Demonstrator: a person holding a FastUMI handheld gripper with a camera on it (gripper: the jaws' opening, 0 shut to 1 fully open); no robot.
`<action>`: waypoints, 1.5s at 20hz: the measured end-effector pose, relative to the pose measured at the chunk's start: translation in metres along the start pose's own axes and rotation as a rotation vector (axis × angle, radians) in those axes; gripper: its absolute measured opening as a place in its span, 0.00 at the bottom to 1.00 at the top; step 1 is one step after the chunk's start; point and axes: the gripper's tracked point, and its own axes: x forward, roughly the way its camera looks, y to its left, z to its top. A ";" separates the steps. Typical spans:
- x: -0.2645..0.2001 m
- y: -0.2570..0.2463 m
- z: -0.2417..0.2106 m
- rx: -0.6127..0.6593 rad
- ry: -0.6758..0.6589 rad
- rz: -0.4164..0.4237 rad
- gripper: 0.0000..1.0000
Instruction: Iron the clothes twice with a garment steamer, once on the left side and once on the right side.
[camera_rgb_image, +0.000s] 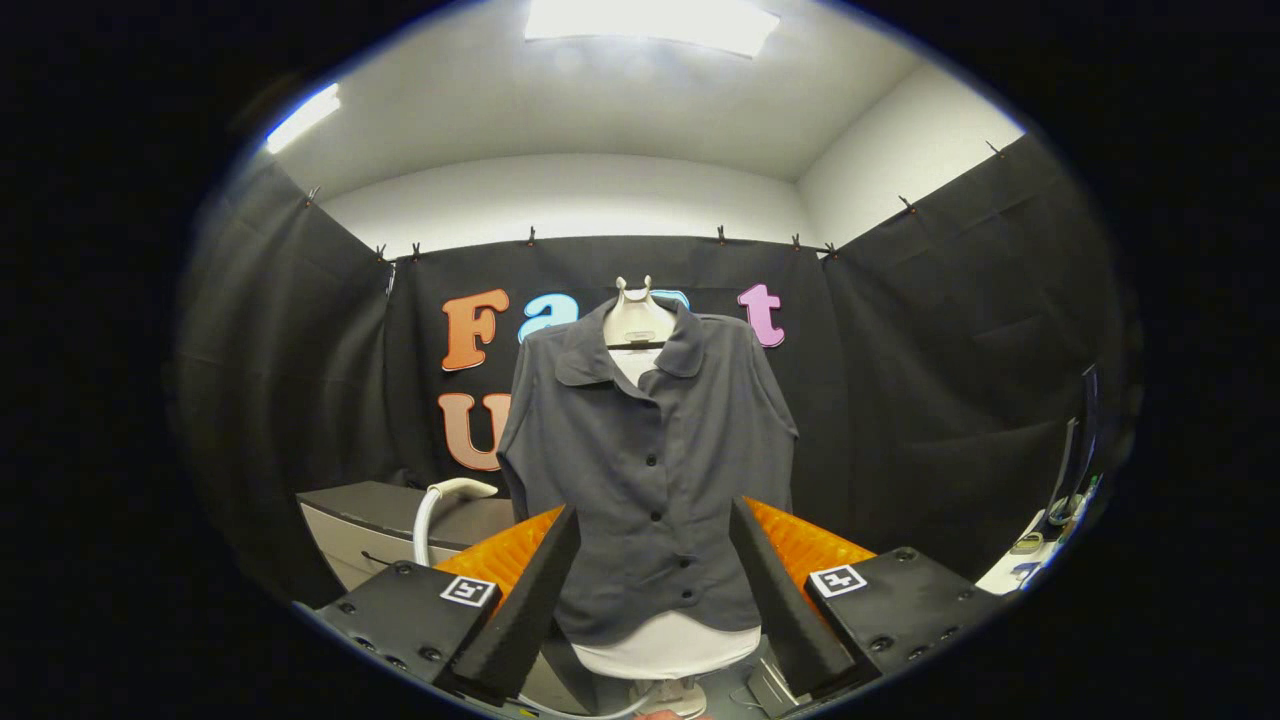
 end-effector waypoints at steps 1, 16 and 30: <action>0.001 0.004 0.002 0.001 0.000 0.007 0.98; 0.112 0.177 0.018 0.132 0.038 0.296 0.98; 0.294 0.336 -0.043 0.116 0.230 0.377 0.97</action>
